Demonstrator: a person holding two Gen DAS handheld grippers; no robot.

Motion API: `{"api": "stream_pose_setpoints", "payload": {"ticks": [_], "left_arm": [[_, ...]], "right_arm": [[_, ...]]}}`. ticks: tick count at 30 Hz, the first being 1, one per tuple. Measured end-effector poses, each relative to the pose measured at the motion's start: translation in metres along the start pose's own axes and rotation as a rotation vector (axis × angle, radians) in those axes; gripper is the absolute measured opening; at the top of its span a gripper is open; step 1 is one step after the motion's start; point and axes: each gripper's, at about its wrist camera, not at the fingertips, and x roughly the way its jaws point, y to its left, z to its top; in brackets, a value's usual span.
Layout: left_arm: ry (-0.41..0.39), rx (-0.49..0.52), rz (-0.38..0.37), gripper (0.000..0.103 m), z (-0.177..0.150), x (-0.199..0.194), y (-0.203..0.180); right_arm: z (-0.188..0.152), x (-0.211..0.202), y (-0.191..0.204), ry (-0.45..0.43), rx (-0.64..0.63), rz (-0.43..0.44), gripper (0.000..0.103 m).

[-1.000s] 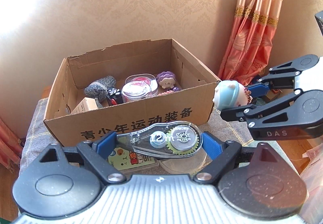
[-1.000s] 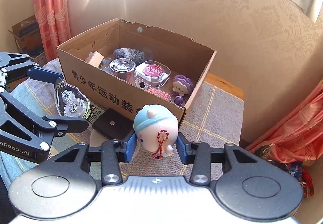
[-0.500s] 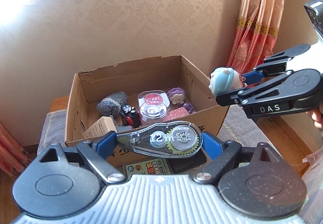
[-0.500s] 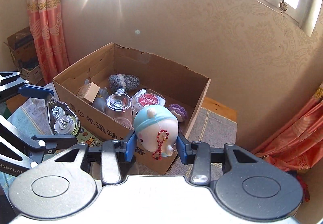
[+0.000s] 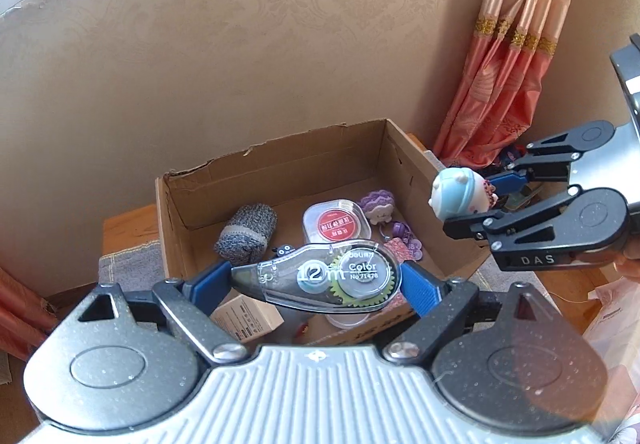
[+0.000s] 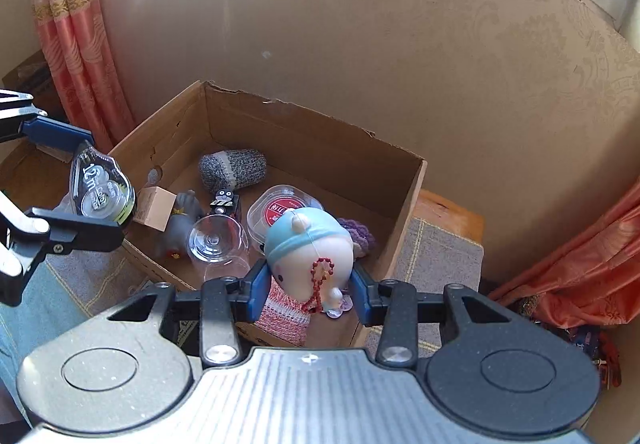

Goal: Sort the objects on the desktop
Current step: 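Lift the correction tape and doll and carry them over the cardboard box, then open both tools to drop the correction tape and doll into the box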

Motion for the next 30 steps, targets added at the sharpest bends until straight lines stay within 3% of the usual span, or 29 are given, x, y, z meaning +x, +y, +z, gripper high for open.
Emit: {"api": "stream_pose_setpoints", "payload": {"ticks": [9, 18, 20, 24, 28, 30], "left_arm": [[0.132, -0.033, 0.021, 0.09, 0.019, 0.043, 0.028], [0.183, -0.005, 0.113, 0.091, 0.031, 0.078, 0.041], [0.171, -0.006, 0.141, 0.092, 0.033, 0.08, 0.044], [0.171, -0.018, 0.142, 0.092, 0.033, 0.081, 0.048], [0.185, -0.026, 0.116, 0.092, 0.028, 0.077, 0.046], [0.189, -0.017, 0.103, 0.092, 0.025, 0.073, 0.043]], "right_arm": [[0.018, 0.016, -0.004, 0.058, -0.007, -0.005, 0.047], [0.027, 0.027, -0.004, 0.075, -0.005, -0.023, 0.05], [0.027, 0.027, -0.006, 0.071, 0.011, -0.038, 0.063], [0.026, 0.025, -0.01, 0.059, 0.035, -0.048, 0.07], [0.023, 0.021, -0.012, 0.043, 0.059, -0.063, 0.087], [0.022, 0.019, -0.013, 0.044, 0.072, -0.05, 0.087]]}}
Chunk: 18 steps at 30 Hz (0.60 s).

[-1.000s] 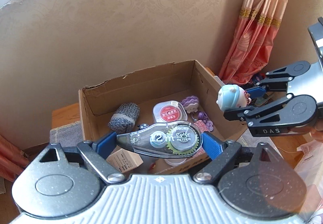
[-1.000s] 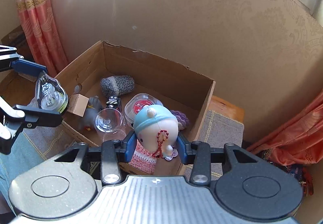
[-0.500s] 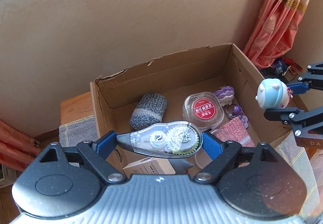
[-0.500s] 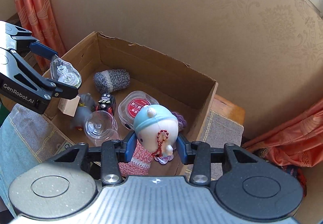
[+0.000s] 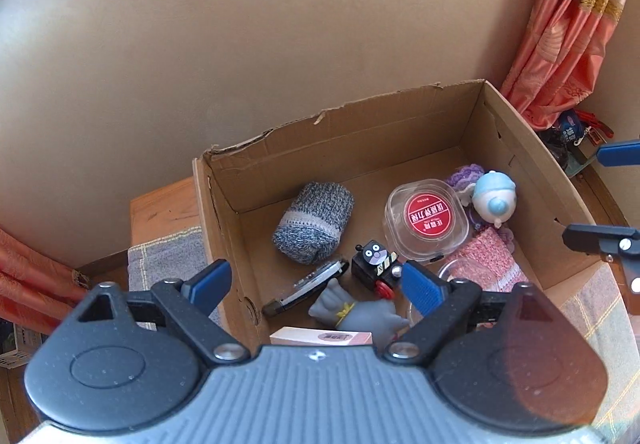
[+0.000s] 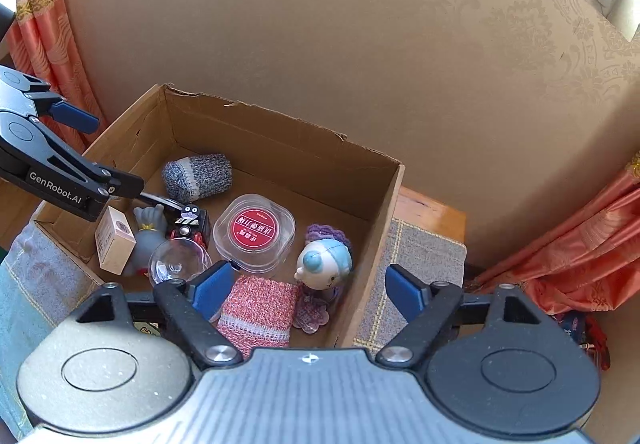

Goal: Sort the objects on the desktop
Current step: 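Open both tools to drop the correction tape and doll into the box, then move both open tools back toward the card pack and black device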

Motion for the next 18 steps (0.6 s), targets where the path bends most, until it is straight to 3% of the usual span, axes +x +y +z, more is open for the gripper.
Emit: {"api": "stream_pose_setpoints", "payload": {"ticks": [5, 18], "left_arm": [[-0.002, 0.02, -0.019, 0.092, -0.009, -0.013, -0.009], [-0.044, 0.048, -0.08, 0.092, -0.041, -0.051, -0.023]], "right_arm": [[-0.008, -0.01, 0.003, -0.014, 0.02, 0.0, 0.095], [-0.048, -0.052, 0.019, -0.053, 0.026, 0.034, 0.101]]}}
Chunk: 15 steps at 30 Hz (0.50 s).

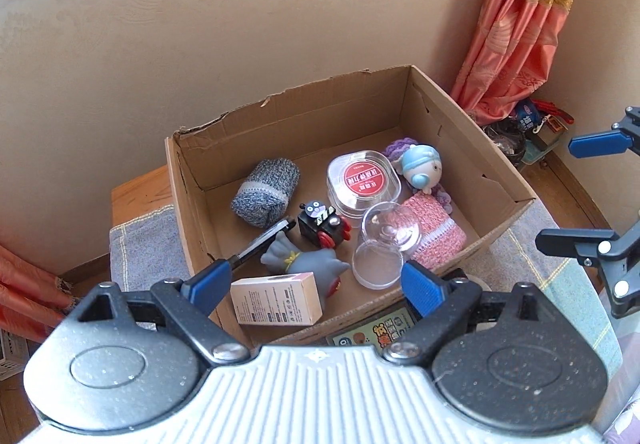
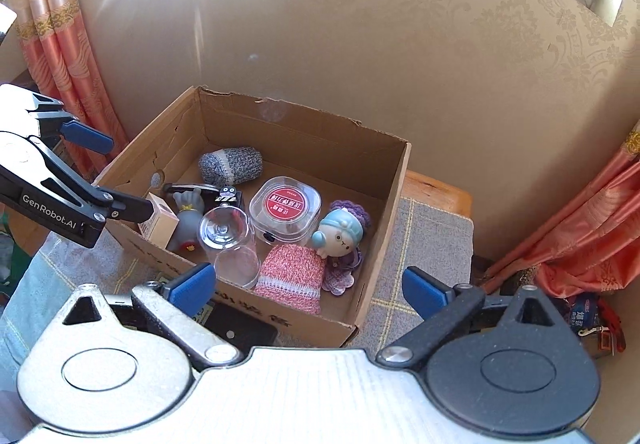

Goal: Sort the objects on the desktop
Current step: 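Move both open tools back toward the card pack and black device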

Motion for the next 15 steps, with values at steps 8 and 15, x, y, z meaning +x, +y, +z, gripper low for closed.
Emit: {"api": "stream_pose_setpoints", "payload": {"ticks": [8, 15], "left_arm": [[-0.021, 0.04, -0.03, 0.092, -0.028, -0.019, -0.014], [-0.036, 0.037, -0.049, 0.092, -0.055, -0.021, -0.026]], "right_arm": [[-0.043, -0.009, 0.021, 0.006, -0.041, 0.03, 0.103], [-0.076, 0.023, 0.039, 0.049, -0.058, 0.052, 0.103]]}}
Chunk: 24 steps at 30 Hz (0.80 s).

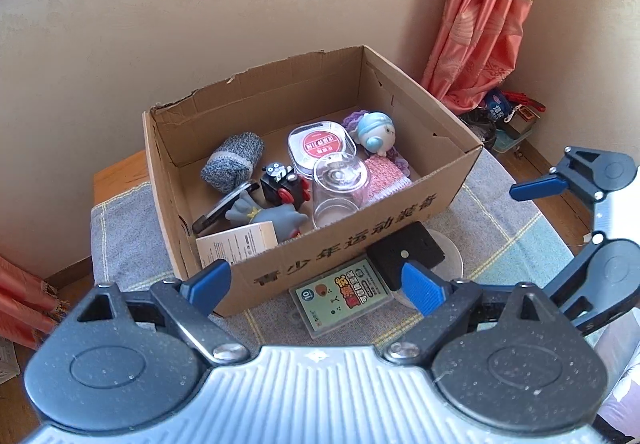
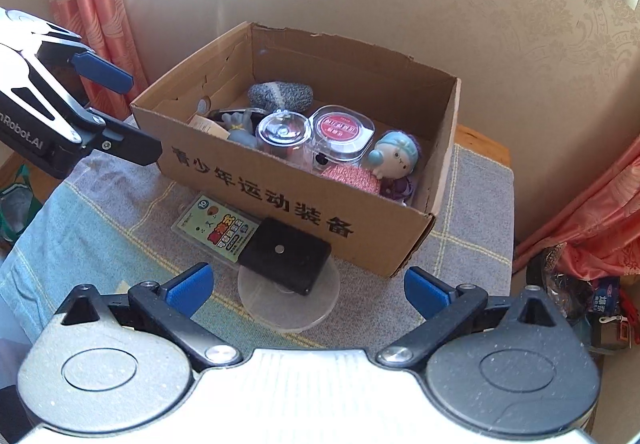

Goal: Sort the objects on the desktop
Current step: 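Move both open tools back toward the card pack and black device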

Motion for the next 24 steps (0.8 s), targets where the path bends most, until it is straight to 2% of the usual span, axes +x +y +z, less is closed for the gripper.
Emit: {"api": "stream_pose_setpoints", "payload": {"ticks": [8, 16, 24], "left_arm": [[0.026, 0.006, -0.005, 0.092, -0.032, 0.015, -0.011], [0.04, 0.008, 0.005, 0.092, -0.047, 0.027, -0.01], [0.057, -0.05, 0.004, 0.092, -0.052, 0.04, -0.004]], "right_arm": [[-0.025, 0.05, 0.015, 0.003, 0.012, 0.008, 0.103], [-0.027, 0.073, 0.024, -0.01, -0.045, -0.043, 0.103], [-0.023, 0.087, 0.021, -0.01, -0.045, -0.031, 0.102]]}}
